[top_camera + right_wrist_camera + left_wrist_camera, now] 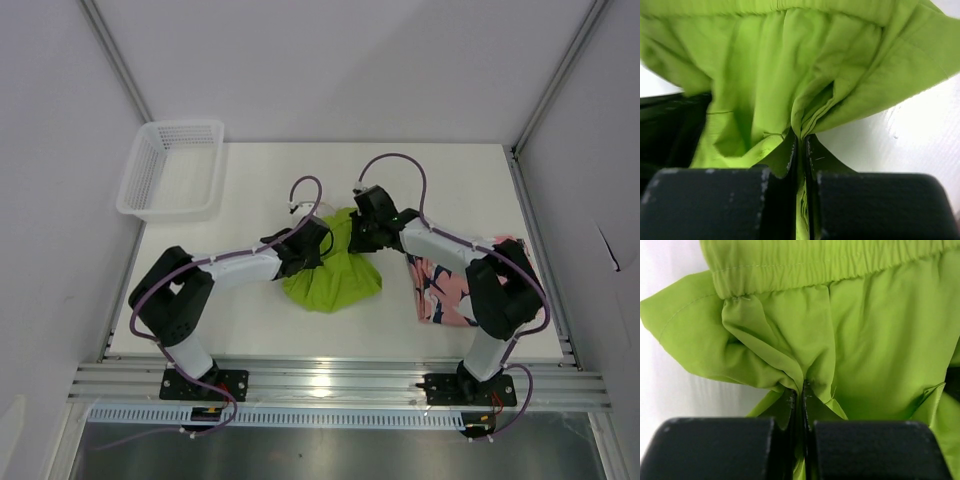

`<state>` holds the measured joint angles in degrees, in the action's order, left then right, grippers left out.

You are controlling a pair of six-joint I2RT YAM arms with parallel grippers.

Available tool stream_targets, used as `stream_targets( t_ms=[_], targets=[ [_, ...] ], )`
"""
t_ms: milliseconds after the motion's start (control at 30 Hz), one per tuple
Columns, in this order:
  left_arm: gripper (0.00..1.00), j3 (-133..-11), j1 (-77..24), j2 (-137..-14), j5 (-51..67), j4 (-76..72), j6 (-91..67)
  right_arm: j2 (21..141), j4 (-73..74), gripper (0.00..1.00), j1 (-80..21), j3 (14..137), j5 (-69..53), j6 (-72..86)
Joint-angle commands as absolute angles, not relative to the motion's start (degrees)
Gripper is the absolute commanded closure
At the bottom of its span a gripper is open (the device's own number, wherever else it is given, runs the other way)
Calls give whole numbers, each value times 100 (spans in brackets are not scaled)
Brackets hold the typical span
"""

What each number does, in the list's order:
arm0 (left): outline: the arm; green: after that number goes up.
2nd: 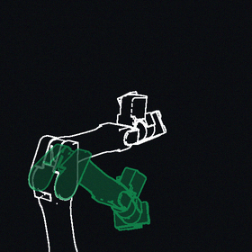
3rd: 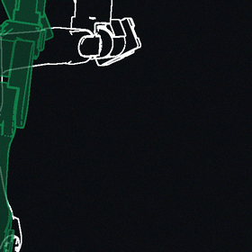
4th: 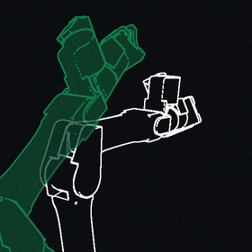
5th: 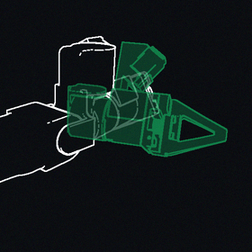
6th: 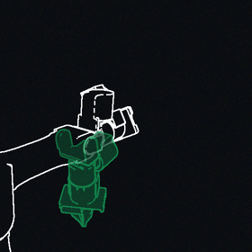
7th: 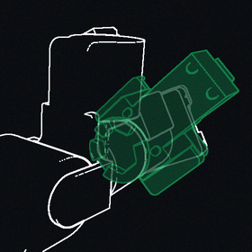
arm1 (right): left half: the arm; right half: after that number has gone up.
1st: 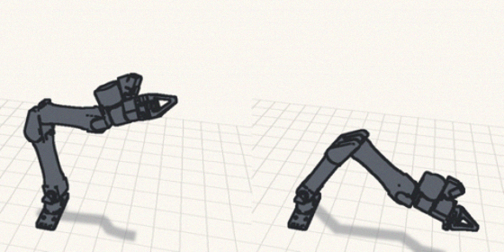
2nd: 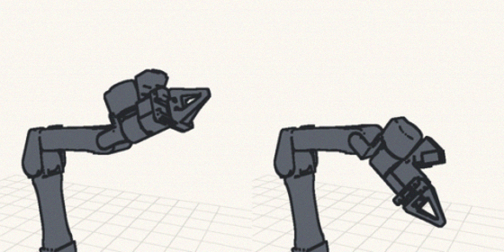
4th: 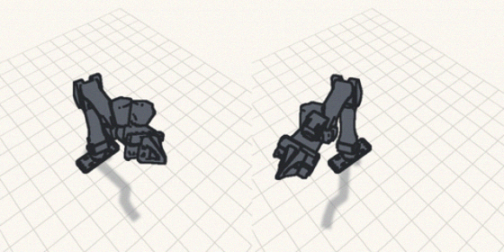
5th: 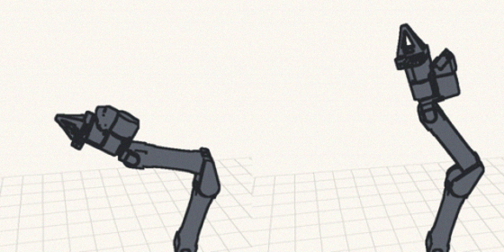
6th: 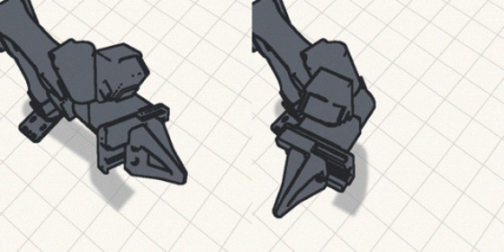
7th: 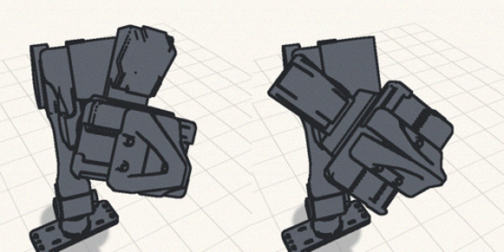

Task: Fold and stack the shorts
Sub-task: Neatly place the folded shorts to the corner

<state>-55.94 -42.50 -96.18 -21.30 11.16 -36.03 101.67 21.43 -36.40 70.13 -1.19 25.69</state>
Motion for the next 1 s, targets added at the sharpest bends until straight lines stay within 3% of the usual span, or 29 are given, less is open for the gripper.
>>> stream_targets(
  t_ms=[0,200,600,967],
  targets=[
    [100,-5818,-4500,-9334,-2022,782,-3849,9493,1987,100,-3455,6953,-421,2724],
    [100,-6108,-4833,-9395,-2100,624,-4007,8914,2275,100,-2814,6707,-650,2751],
    [100,-7979,-5800,-10265,-2039,905,-3964,7173,3390,100,-1398,5941,-598,2689],
    [100,-9061,-6468,-11399,-1679,203,-3902,6179,4078,100,1069,5730,-1204,2347]
  ],
)
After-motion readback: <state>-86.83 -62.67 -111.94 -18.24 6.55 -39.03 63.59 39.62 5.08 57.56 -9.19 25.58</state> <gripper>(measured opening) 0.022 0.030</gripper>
